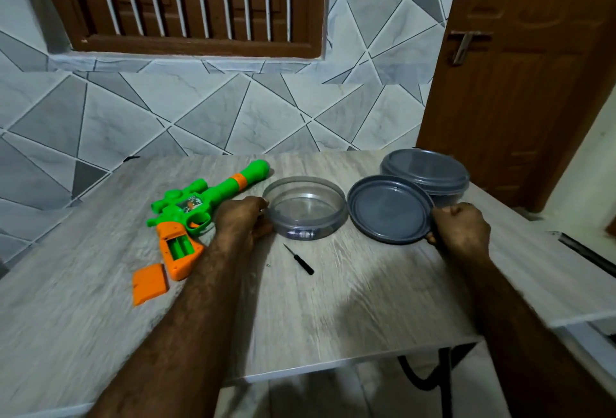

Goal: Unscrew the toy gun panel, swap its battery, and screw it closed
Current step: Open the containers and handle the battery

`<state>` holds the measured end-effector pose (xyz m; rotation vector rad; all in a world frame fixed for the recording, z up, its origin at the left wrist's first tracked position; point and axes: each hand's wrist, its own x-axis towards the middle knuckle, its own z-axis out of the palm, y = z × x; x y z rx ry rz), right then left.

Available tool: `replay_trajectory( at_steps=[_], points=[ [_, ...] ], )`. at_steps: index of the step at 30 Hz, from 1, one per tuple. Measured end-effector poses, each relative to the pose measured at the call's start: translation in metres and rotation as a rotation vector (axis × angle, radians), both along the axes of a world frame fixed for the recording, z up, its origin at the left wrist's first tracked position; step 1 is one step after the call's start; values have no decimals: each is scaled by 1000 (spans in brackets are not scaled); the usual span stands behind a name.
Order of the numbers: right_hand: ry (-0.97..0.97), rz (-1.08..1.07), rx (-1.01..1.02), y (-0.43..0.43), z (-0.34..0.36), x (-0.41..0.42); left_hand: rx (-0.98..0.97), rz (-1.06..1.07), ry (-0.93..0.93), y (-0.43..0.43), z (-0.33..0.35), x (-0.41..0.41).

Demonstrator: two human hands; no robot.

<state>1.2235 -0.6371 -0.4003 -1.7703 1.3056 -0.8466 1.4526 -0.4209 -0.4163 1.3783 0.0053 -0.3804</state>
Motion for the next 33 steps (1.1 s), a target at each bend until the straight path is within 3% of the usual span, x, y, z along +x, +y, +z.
replay_trajectory(
  at_steps=[8, 17, 23, 29, 32, 33],
  points=[
    [124, 40, -33, 1, 0, -9, -1, 43, -26, 0, 1, -1],
    [573, 107, -286, 12, 15, 12, -4, 28, -24, -2, -1, -3],
    [745, 107, -369, 19, 32, 26, 8, 33, -28, -2, -2, -3],
    [817, 124, -216, 17, 34, 27, 76, 9, -34, 1, -1, -1],
    [777, 190, -291, 18, 39, 37, 158, -29, -107, 4, 4, -5],
    [747, 253, -331, 21, 43, 44, 286, -22, -211, 5, 7, -7]
  ],
)
